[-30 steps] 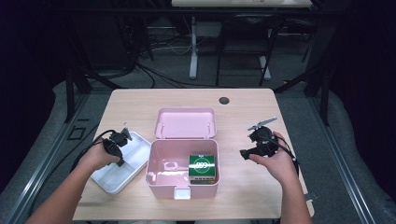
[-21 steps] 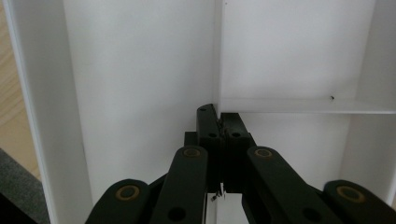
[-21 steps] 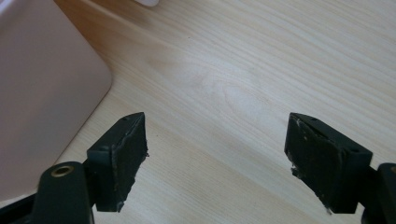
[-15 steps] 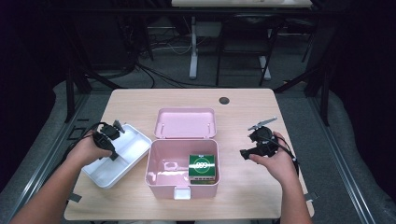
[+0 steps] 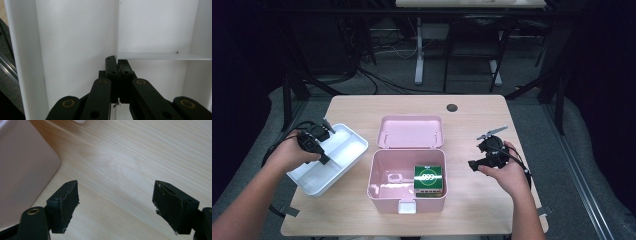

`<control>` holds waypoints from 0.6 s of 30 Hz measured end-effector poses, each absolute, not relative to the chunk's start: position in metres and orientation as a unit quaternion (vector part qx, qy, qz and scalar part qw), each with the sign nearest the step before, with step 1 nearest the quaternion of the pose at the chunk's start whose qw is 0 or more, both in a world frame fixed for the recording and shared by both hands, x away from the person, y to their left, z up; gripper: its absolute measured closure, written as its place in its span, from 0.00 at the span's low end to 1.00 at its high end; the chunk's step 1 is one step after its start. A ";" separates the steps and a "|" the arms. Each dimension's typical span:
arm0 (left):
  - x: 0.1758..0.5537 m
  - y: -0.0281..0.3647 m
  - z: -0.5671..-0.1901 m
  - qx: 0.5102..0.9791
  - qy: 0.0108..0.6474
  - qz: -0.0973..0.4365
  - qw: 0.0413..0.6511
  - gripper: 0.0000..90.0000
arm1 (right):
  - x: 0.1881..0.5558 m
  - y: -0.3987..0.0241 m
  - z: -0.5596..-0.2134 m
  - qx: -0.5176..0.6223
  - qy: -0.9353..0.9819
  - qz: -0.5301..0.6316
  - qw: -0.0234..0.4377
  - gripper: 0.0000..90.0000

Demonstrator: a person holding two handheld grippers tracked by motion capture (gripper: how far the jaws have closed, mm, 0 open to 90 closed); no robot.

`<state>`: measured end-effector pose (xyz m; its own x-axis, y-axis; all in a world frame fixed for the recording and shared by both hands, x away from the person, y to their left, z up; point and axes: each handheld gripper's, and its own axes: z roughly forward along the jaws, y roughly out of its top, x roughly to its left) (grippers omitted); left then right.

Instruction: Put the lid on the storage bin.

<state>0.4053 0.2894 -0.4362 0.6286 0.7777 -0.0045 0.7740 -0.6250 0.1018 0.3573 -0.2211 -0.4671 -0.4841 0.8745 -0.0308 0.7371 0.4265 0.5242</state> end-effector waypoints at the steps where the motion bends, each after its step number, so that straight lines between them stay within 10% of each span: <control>1: 0.405 0.289 -0.433 0.903 0.427 0.021 0.048 0.99 | 0.357 -0.221 -0.467 0.485 0.832 0.225 0.149 0.23; 18: 0.399 0.263 -0.394 0.924 0.377 0.031 0.052 0.99 | 0.357 -0.222 -0.468 0.488 0.829 0.226 0.153 0.23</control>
